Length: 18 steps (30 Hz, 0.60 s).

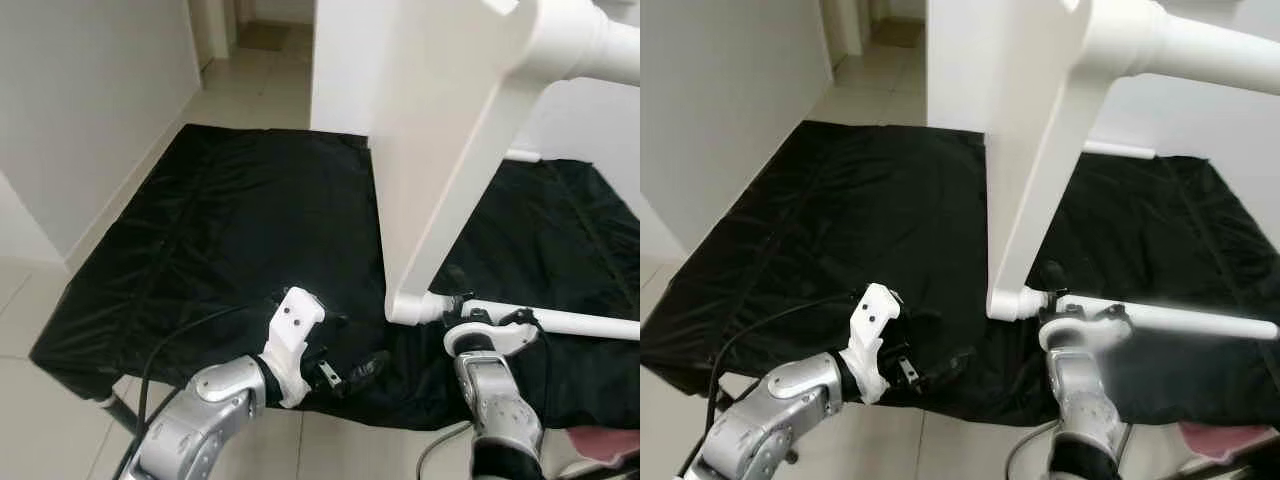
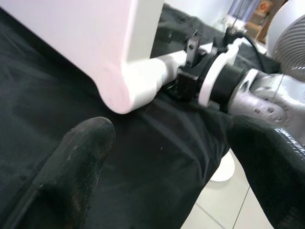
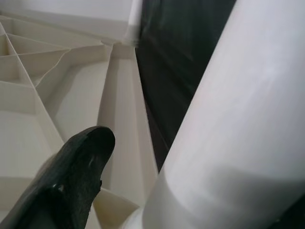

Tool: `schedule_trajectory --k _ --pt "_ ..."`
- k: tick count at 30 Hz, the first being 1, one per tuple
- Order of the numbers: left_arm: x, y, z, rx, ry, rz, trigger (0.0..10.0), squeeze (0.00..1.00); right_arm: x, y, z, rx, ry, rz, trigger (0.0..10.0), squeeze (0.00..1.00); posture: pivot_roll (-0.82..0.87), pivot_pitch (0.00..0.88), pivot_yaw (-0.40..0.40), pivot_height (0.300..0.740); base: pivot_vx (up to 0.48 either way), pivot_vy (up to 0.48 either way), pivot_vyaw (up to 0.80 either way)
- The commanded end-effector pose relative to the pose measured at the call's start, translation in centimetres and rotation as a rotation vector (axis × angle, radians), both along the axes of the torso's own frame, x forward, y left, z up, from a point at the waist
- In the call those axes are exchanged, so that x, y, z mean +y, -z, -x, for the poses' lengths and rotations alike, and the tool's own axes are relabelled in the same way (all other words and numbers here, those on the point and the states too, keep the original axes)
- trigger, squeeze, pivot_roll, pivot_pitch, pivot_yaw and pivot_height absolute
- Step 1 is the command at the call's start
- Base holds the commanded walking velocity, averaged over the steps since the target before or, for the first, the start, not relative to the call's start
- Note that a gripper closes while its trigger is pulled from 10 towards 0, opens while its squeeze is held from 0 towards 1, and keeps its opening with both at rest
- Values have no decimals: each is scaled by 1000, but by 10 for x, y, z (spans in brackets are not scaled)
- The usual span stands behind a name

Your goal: Building children table

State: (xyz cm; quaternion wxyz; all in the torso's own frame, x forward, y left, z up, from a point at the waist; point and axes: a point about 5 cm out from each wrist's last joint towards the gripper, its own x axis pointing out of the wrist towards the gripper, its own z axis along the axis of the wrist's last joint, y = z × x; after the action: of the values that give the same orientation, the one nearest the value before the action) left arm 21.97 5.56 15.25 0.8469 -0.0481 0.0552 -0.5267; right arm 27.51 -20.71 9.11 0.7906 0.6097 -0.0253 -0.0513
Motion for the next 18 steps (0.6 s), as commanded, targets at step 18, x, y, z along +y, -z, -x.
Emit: schedule_trajectory --k 18 --pt "1 0 2 31 39 12 10000 0 -10 20 124 -51 -124 102 10000 0 -67 90 39 740 0 0 0"
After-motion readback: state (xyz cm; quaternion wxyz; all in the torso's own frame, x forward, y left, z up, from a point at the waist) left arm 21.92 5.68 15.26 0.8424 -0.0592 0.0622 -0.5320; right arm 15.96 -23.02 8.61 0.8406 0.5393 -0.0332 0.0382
